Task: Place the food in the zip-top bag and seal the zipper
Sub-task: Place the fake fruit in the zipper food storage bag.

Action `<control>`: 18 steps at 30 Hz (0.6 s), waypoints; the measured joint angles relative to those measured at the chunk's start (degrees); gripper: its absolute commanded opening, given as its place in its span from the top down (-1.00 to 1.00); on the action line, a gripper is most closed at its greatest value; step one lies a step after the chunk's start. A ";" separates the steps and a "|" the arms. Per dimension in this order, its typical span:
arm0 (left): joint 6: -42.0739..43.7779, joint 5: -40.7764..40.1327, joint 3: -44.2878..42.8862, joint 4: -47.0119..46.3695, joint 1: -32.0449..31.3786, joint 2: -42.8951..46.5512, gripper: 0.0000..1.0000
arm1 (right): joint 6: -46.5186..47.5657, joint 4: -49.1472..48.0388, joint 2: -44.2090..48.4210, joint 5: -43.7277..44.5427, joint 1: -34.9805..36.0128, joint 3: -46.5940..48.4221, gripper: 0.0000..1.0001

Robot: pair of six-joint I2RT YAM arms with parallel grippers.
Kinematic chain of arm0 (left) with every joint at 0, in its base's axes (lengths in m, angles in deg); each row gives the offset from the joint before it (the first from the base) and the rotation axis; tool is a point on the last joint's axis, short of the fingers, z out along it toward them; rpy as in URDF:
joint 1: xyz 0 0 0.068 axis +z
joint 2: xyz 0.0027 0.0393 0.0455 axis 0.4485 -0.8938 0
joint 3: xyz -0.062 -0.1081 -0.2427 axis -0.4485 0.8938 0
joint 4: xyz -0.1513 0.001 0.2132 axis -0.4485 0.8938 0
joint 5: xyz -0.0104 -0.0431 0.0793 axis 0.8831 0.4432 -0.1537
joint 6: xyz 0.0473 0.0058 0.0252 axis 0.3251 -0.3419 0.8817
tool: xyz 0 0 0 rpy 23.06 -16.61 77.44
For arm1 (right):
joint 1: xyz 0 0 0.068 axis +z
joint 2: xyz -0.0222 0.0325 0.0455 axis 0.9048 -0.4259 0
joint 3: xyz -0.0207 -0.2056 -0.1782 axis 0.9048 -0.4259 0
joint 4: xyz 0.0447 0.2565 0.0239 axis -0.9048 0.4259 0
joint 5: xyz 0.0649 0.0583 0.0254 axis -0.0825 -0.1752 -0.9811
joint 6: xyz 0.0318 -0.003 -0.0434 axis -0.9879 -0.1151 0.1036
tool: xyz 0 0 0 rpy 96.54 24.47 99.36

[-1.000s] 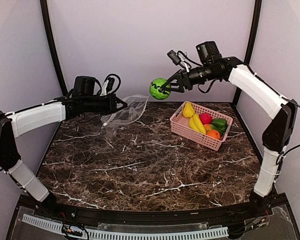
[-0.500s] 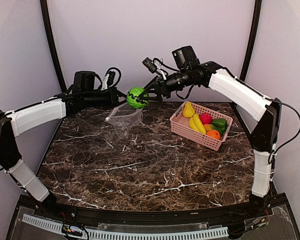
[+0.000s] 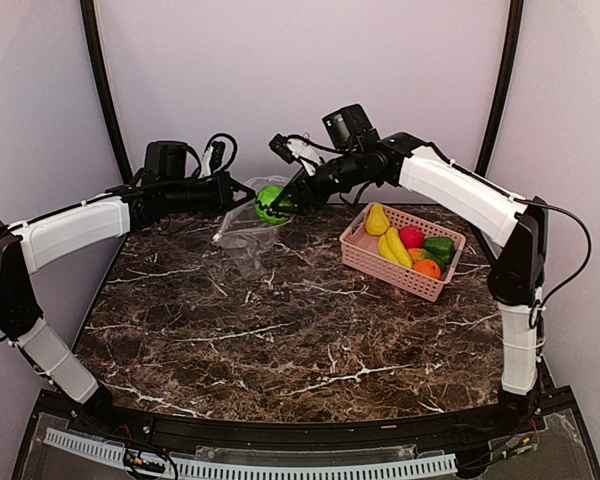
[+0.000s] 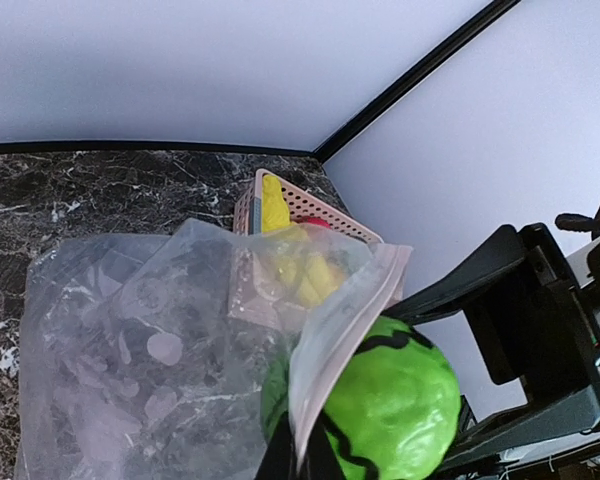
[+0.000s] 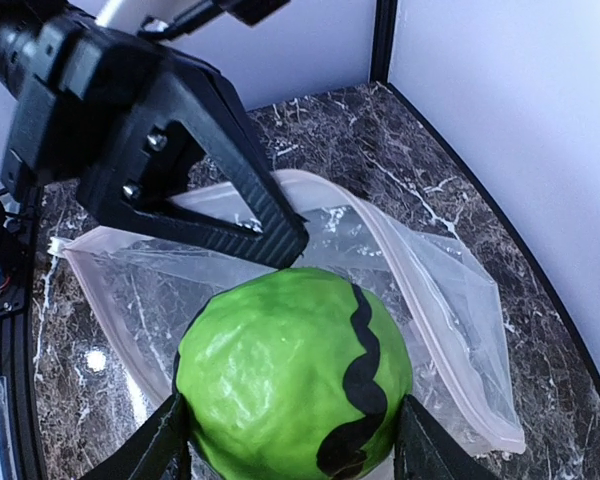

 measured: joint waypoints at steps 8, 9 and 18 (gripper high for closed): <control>-0.46 1.42 0.00 -0.72 -0.90 0.20 0.99 | 2.71 2.56 -2.64 0.48 1.36 1.49 -0.55; -0.46 1.51 0.00 -0.72 -0.96 0.20 0.98 | 3.54 2.73 -2.40 -0.31 1.40 1.49 -0.57; 0.61 1.88 0.00 0.50 -1.01 0.17 0.98 | 17.53 6.45 4.22 -4.70 1.62 -0.42 -0.44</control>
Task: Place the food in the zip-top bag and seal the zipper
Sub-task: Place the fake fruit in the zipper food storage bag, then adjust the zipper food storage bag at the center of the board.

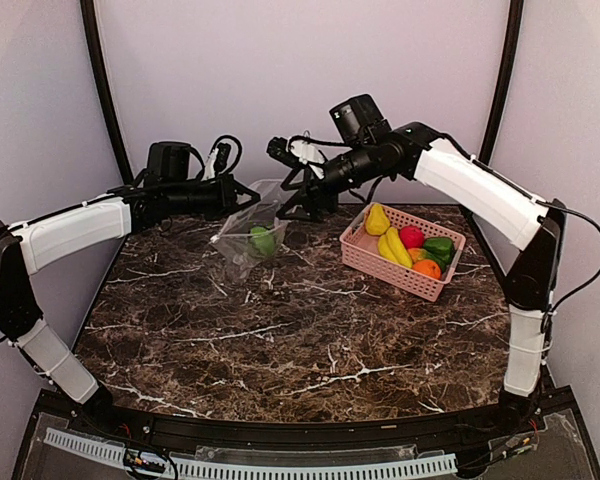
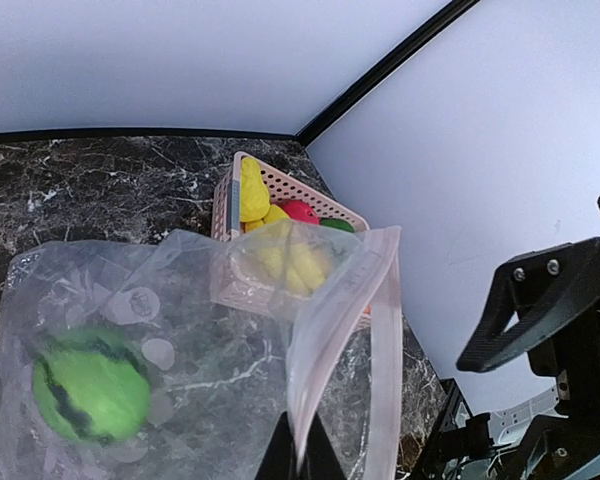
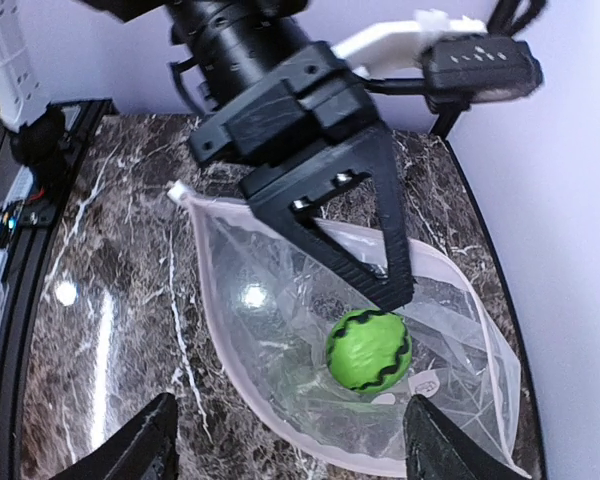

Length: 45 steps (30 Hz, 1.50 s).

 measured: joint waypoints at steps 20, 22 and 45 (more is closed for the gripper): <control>1.38 1.73 -2.27 3.61 0.00 -1.20 0.98 | 20.76 4.66 -5.49 17.90 8.63 -0.79 0.13; 2.01 1.66 -2.62 4.46 0.00 -1.20 0.98 | 20.68 4.42 -6.40 20.52 8.63 -0.79 0.47; 34.47 -24.81 -32.04 39.41 -0.15 -7.43 0.99 | 22.80 -2.21 -6.45 22.32 8.79 11.32 0.96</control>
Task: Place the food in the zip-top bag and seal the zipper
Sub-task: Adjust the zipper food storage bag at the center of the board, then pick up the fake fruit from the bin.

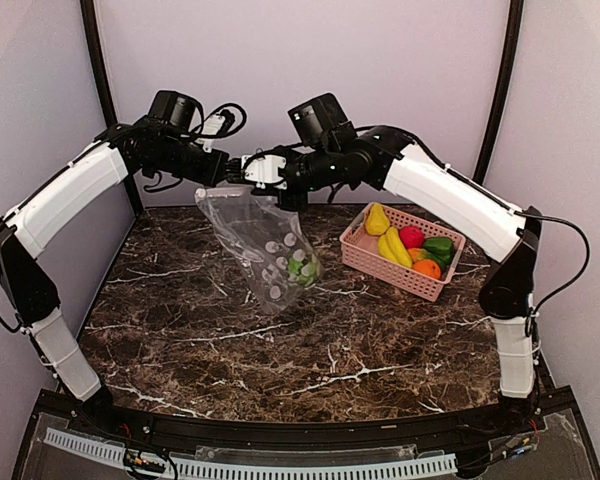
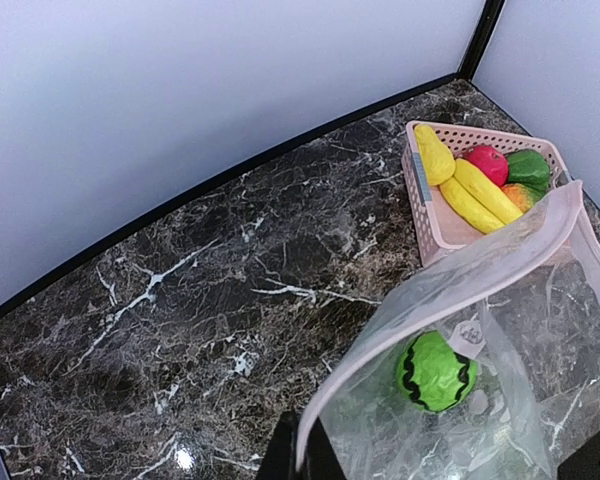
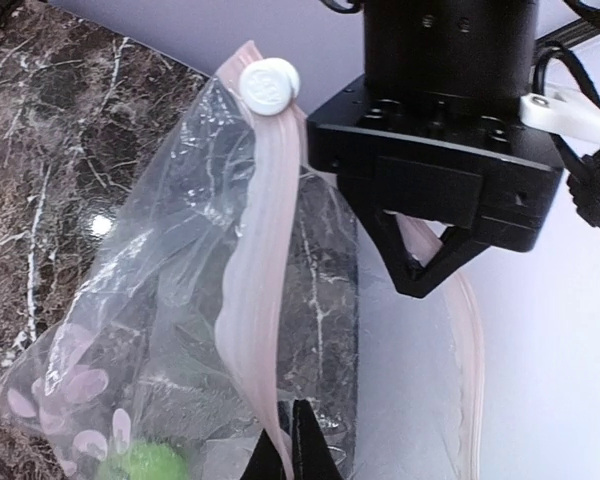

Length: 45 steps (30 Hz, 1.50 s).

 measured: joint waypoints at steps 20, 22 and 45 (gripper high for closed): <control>0.20 5.90 5.53 -3.19 -0.04 -0.35 0.98 | -8.00 4.79 2.58 -10.99 -2.43 -6.67 -0.23; -1.38 8.20 9.22 -5.03 -0.04 -0.24 0.98 | -10.43 6.62 4.11 -15.65 -4.57 -8.11 -0.24; -11.23 18.71 13.97 -14.14 -0.04 2.08 0.98 | -39.45 1.27 5.92 -15.96 -39.26 -37.13 0.00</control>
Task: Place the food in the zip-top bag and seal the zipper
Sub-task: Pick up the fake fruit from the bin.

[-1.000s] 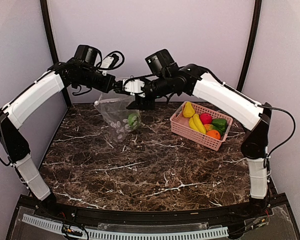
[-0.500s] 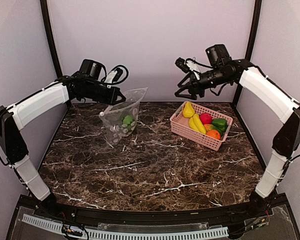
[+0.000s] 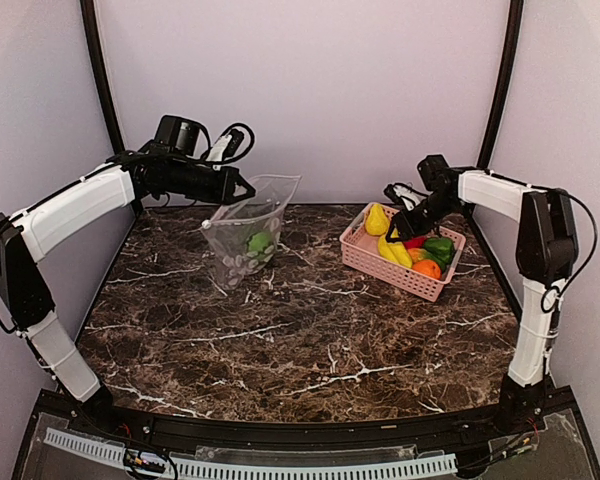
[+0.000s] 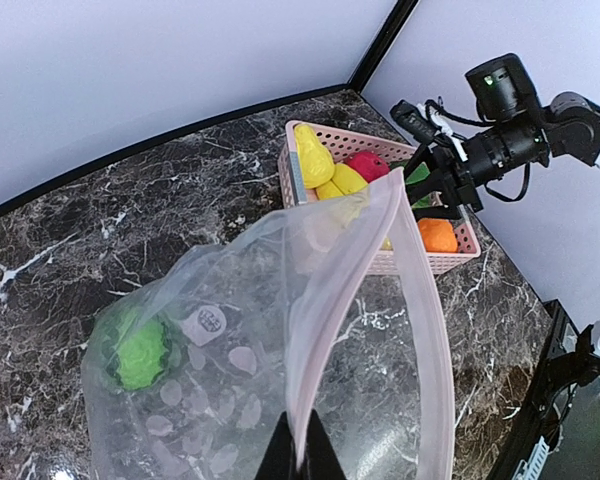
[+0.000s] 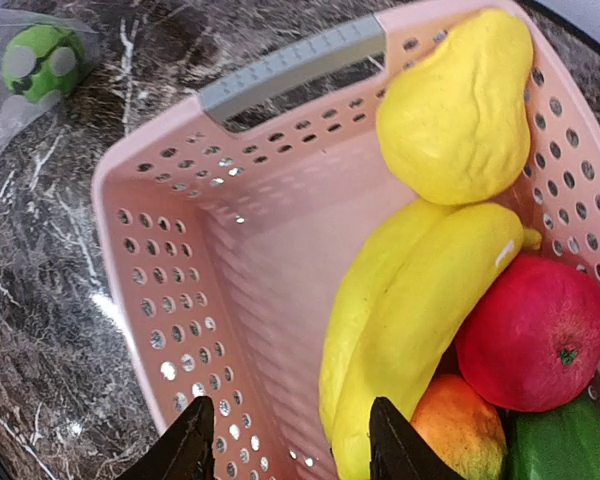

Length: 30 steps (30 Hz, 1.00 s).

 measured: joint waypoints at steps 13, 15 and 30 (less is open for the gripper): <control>0.52 0.42 -0.02 0.22 0.00 0.00 0.98 | -4.28 0.24 -8.28 5.25 -1.46 4.87 0.04; 0.63 0.35 -0.02 0.24 0.00 0.00 0.98 | -4.50 0.31 -9.16 5.64 -1.57 5.20 0.06; 0.70 0.00 0.00 0.28 0.00 0.00 0.98 | -5.92 1.70 -11.28 5.55 -1.73 7.39 0.67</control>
